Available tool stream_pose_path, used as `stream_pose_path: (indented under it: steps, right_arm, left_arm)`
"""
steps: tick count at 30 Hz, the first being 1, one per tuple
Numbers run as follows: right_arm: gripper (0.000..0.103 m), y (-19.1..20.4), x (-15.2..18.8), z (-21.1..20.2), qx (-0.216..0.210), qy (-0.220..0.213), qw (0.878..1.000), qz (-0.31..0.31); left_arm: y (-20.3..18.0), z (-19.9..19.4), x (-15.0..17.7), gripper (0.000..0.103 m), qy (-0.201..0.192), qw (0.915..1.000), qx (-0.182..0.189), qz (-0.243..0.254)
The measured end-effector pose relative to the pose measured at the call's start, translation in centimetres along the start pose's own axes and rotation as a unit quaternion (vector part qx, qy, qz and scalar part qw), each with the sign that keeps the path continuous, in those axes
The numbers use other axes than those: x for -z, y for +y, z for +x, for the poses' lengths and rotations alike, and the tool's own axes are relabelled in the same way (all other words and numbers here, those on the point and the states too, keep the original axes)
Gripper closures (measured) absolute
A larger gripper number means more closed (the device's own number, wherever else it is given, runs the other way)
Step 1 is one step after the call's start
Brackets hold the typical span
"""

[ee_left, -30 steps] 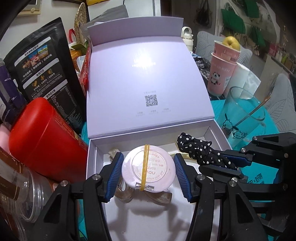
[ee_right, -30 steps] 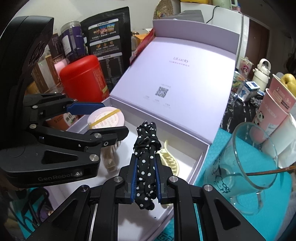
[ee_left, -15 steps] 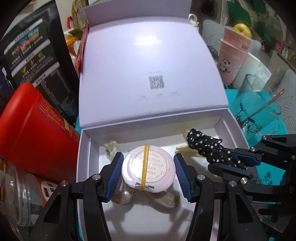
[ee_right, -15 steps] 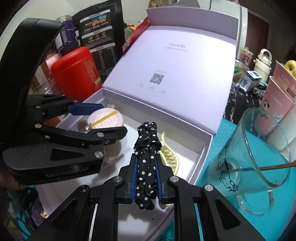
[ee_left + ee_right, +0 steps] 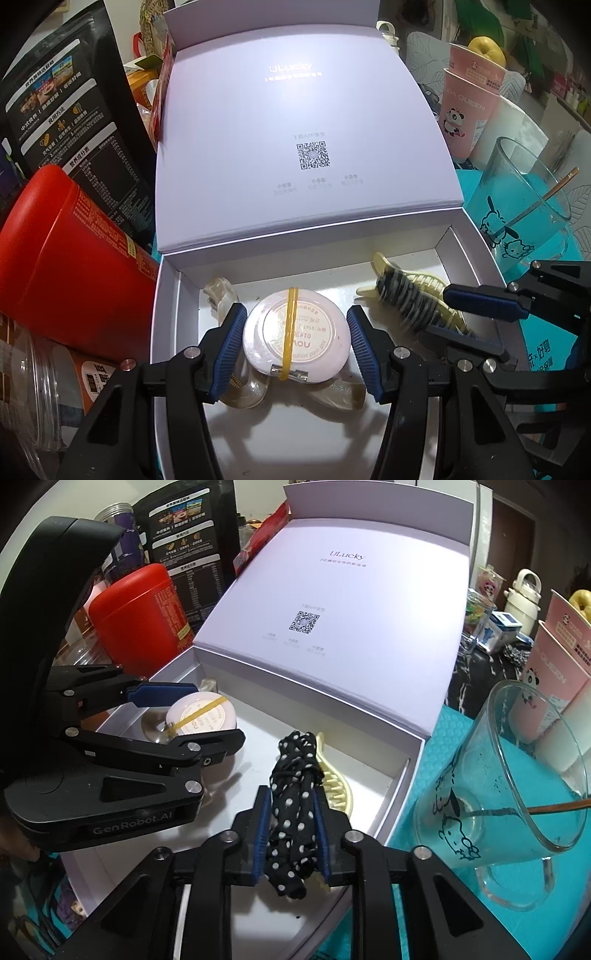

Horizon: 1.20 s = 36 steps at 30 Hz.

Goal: Organize rigid objects
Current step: 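Open both tools to drop the scrunchie and compact into the box, then withdraw both open tools from the box back over the mat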

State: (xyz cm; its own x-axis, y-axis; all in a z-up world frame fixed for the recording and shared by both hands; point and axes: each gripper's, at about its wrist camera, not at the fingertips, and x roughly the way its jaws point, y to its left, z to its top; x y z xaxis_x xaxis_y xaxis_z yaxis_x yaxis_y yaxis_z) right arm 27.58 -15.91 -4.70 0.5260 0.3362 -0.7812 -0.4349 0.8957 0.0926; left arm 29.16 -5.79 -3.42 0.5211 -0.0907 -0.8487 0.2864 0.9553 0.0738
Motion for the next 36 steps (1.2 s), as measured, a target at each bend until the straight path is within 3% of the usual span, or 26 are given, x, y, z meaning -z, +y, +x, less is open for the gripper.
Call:
stream_pose_path:
  steps: [5,10,30,36]
  right_arm:
    - [0.071,0.1,0.1,-0.6,0.008,-0.003,1.0,-0.001]
    - [0.071,0.0,0.4,-1.6,0.012,-0.008,1.0,0.004]
    - [0.071,0.6,0.2,-7.8,0.038,-0.063,0.997,0.002]
    - [0.064,1.6,0.0,-10.2,0.043,-0.087,0.995,-0.005]
  left_arm:
    - [-0.1,0.1,-0.3,0.045,0.003,0.9999,0.008,-0.007]
    - [-0.3,-0.4,-0.5,0.026,-0.005,1.0,0.003,-0.006]
    - [-0.4,-7.4,-0.2,0.026,-0.066,0.9978,-0.006,-0.006]
    - [0.0,-9.9,0.0,0.026,-0.092,0.9957,-0.007,-0.012]
